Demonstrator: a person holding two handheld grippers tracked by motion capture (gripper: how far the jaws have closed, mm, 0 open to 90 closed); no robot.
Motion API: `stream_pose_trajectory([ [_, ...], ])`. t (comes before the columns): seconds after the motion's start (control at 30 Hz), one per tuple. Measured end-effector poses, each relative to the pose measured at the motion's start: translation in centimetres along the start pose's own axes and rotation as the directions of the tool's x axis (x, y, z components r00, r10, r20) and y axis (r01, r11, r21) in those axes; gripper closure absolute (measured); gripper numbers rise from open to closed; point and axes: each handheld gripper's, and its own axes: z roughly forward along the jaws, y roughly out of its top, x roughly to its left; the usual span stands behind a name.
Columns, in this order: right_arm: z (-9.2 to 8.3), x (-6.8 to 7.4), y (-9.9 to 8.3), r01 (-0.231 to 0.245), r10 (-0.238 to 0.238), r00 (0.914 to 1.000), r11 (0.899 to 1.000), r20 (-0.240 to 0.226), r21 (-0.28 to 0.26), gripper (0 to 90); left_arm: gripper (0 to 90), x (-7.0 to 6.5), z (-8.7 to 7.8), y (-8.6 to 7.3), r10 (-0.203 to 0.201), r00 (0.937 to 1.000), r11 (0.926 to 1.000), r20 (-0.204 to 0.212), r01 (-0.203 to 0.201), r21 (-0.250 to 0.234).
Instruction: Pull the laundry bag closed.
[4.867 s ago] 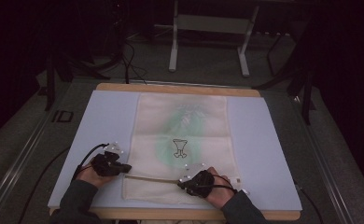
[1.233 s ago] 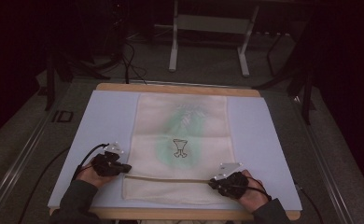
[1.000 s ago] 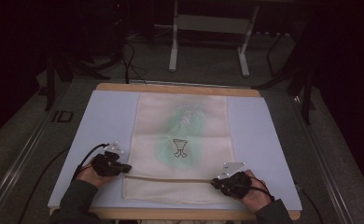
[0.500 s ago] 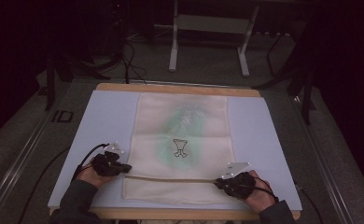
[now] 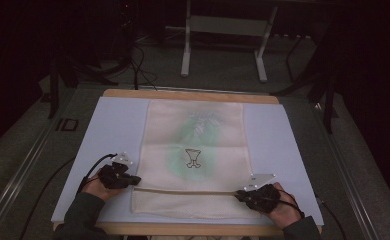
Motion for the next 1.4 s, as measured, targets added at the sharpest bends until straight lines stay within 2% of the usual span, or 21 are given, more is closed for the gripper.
stream_pose_trajectory([
  [0.27,-0.7,-0.7,-0.6,-0.026,0.026,0.9996,1.000,-0.010,-0.016,82.0,89.9,0.0,0.0,0.0,0.001,1.0000,1.0000,-0.001,-0.001,0.001],
  [0.6,-1.2,-1.3,-1.1,-0.030,0.030,0.9994,0.999,-0.017,-0.016,82.1,89.9,0.0,0.0,0.0,0.000,1.0000,1.0000,-0.001,0.000,0.001],
  [0.63,-1.4,-1.5,-1.3,-0.035,0.035,0.9994,0.999,-0.001,0.002,82.1,89.9,0.0,0.0,0.0,0.001,1.0000,1.0000,-0.002,-0.001,0.001],
  [0.83,-2.4,-2.4,-2.4,-0.073,0.073,0.9974,0.997,0.000,-0.016,82.1,89.9,0.0,0.0,0.0,0.003,1.0000,1.0000,-0.001,-0.003,0.002],
  [1.0,-2.3,-2.5,-2.6,-0.072,0.072,0.9974,0.997,-0.013,-0.014,82.1,89.9,0.0,0.0,0.0,0.003,1.0000,1.0000,-0.002,-0.003,0.002],
  [1.07,-2.4,-2.6,-2.9,-0.076,0.076,0.9971,0.997,-0.004,0.002,82.1,89.9,0.0,0.0,0.0,0.003,1.0000,1.0000,-0.001,-0.003,0.001],
  [1.17,-2.6,-3.0,-3.3,-0.086,0.086,0.9961,0.996,-0.020,-0.017,82.1,89.9,0.0,0.0,0.0,0.003,1.0000,1.0000,-0.001,-0.003,0.002],
  [1.4,-2.4,-3.0,-3.4,-0.090,0.089,0.9957,0.996,-0.024,-0.012,82.0,89.8,0.0,0.0,0.0,0.005,1.0000,1.0000,-0.002,-0.005,0.002],
])
